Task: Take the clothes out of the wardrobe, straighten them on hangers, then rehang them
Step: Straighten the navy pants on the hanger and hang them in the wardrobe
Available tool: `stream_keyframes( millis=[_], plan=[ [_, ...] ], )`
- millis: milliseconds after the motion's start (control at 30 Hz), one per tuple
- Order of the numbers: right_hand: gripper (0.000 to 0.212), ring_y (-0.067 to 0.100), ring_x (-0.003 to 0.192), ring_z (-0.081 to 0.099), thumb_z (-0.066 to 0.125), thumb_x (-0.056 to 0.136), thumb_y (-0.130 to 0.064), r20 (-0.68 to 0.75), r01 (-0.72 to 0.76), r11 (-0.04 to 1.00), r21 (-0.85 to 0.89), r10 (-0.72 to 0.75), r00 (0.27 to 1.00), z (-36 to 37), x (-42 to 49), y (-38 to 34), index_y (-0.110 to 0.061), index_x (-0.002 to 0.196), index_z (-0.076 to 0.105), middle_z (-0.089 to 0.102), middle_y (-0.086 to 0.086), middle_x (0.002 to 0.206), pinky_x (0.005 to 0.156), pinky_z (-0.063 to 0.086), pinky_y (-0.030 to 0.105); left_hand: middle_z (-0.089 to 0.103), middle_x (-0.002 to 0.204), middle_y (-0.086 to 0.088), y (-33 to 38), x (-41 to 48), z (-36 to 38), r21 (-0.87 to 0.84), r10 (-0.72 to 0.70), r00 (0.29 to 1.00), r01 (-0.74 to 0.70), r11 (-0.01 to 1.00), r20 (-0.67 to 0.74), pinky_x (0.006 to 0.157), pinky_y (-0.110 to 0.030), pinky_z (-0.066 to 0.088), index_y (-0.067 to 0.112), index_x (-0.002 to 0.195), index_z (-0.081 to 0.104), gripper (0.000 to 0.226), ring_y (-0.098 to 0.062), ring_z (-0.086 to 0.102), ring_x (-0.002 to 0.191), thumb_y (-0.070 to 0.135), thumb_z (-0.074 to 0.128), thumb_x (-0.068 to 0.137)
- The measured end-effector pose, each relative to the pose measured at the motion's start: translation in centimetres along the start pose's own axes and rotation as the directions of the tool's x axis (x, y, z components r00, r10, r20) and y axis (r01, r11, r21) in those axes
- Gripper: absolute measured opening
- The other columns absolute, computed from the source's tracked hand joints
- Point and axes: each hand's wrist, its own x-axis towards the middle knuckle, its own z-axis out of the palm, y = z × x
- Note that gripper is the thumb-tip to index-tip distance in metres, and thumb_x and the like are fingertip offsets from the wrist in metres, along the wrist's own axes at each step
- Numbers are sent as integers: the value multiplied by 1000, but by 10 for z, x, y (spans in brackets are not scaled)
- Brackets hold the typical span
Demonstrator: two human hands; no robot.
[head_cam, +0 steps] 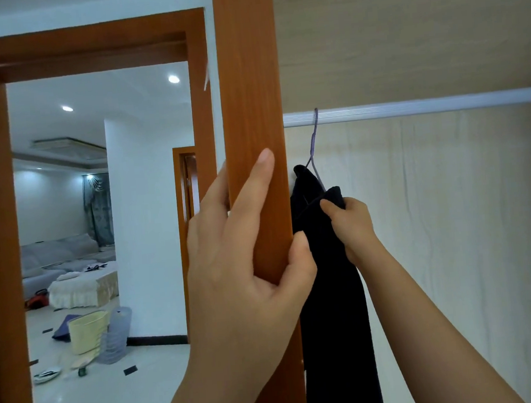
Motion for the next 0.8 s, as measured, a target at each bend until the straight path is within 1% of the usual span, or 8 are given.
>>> stream_keyframes(
  millis=[33, 133, 233, 433, 633, 667, 733, 800],
  plan=[
    [30, 25, 75, 56, 52, 87, -18, -24, 21, 999, -35, -22, 999, -4, -2, 2, 8, 100, 57, 58, 22, 80, 69, 52, 39, 33, 138, 18, 0, -1, -1, -1, -2, 1000, 2, 1000, 6, 97, -35, 47, 52, 135, 20, 64, -10, 41, 124, 46, 45, 77],
    [16, 20, 76, 58, 52, 86, -18, -54, 121, 972, -199, -134, 990, -17, -19, 13, -6, 96, 55, 58, 1, 79, 65, 47, 31, 35, 138, 16, -1, -3, -1, -4, -6, 1000, 6, 1000, -2, 98, -33, 47, 49, 136, 21, 62, -10, 42, 124, 46, 46, 79],
    [5, 15, 75, 56, 50, 88, -15, -60, 156, 950, -269, -178, 982, -31, -45, 31, -18, 92, 50, 57, 0, 86, 62, 43, 26, 38, 138, 10, -2, -6, -2, -3, 7, 1000, -7, 1000, -13, 101, -26, 44, 42, 136, 25, 60, -10, 41, 125, 45, 47, 81],
    [6, 6, 77, 56, 53, 89, -20, -52, 146, 932, -330, -173, 984, -51, -102, 62, -21, 94, 50, 58, -6, 84, 61, 42, 17, 40, 139, -1, -7, -25, -8, 118, 39, 998, -43, 992, 41, 99, -11, 31, 32, 138, 25, 61, -3, 34, 124, 46, 47, 83],
    [5, 4, 72, 57, 53, 90, -18, -86, 35, 902, -431, -79, 993, -72, -172, 81, -23, 92, 52, 58, -10, 78, 63, 45, 12, 35, 142, -9, -17, -64, -19, 144, 51, 983, -77, 987, 174, 99, -16, 22, 26, 135, 30, 57, -13, 32, 126, 43, 49, 84],
    [5, 5, 74, 58, 53, 90, -18, -106, 0, 897, -441, -52, 993, -76, -187, 87, -23, 93, 54, 60, -10, 79, 65, 47, 14, 35, 142, -10, -20, -72, -22, 130, 57, 977, -85, 988, 205, 99, -15, 20, 26, 135, 29, 57, -15, 31, 126, 43, 49, 84],
    [5, 15, 80, 62, 54, 90, -19, -166, -92, 894, -438, 20, 986, -82, -218, 100, -21, 93, 56, 65, -2, 84, 73, 52, 28, 36, 142, -13, -27, -89, -25, 85, 61, 962, -86, 993, 266, 101, -13, 19, 26, 134, 28, 56, -16, 31, 127, 43, 50, 85],
    [6, 22, 81, 63, 54, 89, -18, -224, -174, 884, -434, 81, 971, -88, -246, 111, -23, 86, 55, 65, 2, 83, 75, 51, 37, 37, 141, -16, -34, -108, -27, 27, 65, 955, -76, 997, 289, 106, -19, 27, 24, 133, 30, 54, -19, 33, 128, 39, 51, 86]
  ],
)
